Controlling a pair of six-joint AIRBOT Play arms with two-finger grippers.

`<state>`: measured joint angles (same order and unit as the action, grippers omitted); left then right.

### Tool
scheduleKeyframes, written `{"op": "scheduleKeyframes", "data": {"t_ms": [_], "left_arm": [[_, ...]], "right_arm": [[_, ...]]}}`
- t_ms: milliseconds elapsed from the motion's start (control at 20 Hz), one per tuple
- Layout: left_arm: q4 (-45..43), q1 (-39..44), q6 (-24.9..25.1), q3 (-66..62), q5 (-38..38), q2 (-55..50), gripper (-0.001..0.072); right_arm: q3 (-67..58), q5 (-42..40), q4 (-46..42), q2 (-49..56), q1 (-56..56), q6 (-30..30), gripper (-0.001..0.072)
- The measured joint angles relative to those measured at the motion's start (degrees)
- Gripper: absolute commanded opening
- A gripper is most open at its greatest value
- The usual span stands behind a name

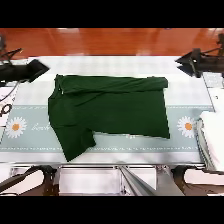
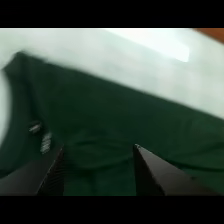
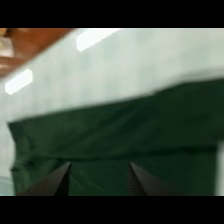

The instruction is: Fold the shirts.

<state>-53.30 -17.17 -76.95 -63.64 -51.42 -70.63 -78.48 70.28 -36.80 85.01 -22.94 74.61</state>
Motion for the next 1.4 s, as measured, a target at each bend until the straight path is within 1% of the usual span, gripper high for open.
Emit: {"op": "scheduleKeyframes", "data": {"t_ms": [100, 150, 250, 300, 450, 600, 800, 1050, 1100, 1150, 1200, 1300, 1400], "left_arm": [[-1.46, -7.10, 0.13, 1.38, -7.82, 0.33, 0.0504], [-1.84, -10.32, 0.52, 3.32, -10.88, 0.57, 0.0504], [-1.84, -15.54, 1.11, 9.68, -16.20, 1.18, 0.0504], [-1.49, -17.38, 1.36, 13.49, -17.77, 1.38, 0.0504], [-1.03, -20.33, 1.75, 22.14, -20.61, 1.05, 0.0504], [-0.92, -21.42, 2.14, 26.03, -21.35, 0.20, 0.0504], [0.70, -21.09, 3.10, 27.76, -20.31, -1.42, 0.0504], [4.83, -15.78, 5.42, 28.24, -17.94, -4.66, 0.0502], [5.60, -14.69, 5.60, 28.24, -17.44, -5.18, 0.0472], [5.79, -13.62, 5.68, 28.24, -17.03, -5.66, 0.0186], [5.22, -12.79, 5.90, 28.15, -15.85, -6.10, 0.0024], [4.76, -11.63, 6.69, 27.54, -15.41, -6.49, 0.0020], [5.01, -10.95, 7.82, 26.56, -16.55, -6.69, 0.0020]], "right_arm": [[1.90, 5.33, -10.45, -2.78, -3.32, 0.96, 0.0406], [4.48, 6.23, -15.74, -4.94, -4.74, 2.12, 0.0406], [12.98, 5.07, -23.21, -10.43, -7.50, 4.59, 0.0406], [17.68, 3.80, -24.57, -12.96, -8.48, 4.76, 0.0406], [30.62, 0.57, -24.26, -18.86, -10.45, 3.30, 0.0406], [38.18, -0.76, -22.29, -21.33, -11.21, 1.03, 0.0406], [42.14, -1.64, -20.68, -22.43, -11.56, -0.96, 0.0406], [43.32, -2.84, -19.06, -22.77, -11.67, -1.99, 0.0406], [43.41, -3.02, -18.97, -22.77, -11.67, -2.03, 0.0406], [43.50, -3.10, -18.99, -22.82, -11.67, -2.16, 0.0406], [43.50, -3.08, -19.19, -22.82, -11.69, -2.16, 0.0406], [44.00, -2.38, -20.09, -22.82, -11.69, -1.62, 0.0406], [45.81, -0.59, -20.39, -22.82, -11.61, -0.90, 0.0406]]}}
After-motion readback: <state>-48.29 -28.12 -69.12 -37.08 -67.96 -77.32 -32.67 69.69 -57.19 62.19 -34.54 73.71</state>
